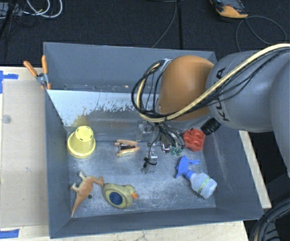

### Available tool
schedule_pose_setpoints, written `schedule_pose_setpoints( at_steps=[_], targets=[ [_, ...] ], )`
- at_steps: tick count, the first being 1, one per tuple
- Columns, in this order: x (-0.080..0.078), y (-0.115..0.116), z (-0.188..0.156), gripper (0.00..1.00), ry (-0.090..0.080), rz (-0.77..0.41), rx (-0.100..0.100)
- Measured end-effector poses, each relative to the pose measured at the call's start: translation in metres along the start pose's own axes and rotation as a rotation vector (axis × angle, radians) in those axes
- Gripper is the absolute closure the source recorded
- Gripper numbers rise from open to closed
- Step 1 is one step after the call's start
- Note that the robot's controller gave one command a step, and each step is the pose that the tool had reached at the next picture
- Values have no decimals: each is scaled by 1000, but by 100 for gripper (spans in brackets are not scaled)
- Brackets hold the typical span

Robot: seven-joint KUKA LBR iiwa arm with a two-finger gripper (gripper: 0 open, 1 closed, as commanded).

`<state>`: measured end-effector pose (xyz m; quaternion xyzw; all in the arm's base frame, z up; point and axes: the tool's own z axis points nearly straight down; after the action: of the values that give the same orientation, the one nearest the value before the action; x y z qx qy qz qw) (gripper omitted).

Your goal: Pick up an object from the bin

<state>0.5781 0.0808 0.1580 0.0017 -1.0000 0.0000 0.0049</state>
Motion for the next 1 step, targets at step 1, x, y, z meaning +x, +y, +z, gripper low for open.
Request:
schedule_pose_setpoints(
  at_steps=[1],
  targets=[
    [-2,0,-5,0,-8,1,-1]
  ],
)
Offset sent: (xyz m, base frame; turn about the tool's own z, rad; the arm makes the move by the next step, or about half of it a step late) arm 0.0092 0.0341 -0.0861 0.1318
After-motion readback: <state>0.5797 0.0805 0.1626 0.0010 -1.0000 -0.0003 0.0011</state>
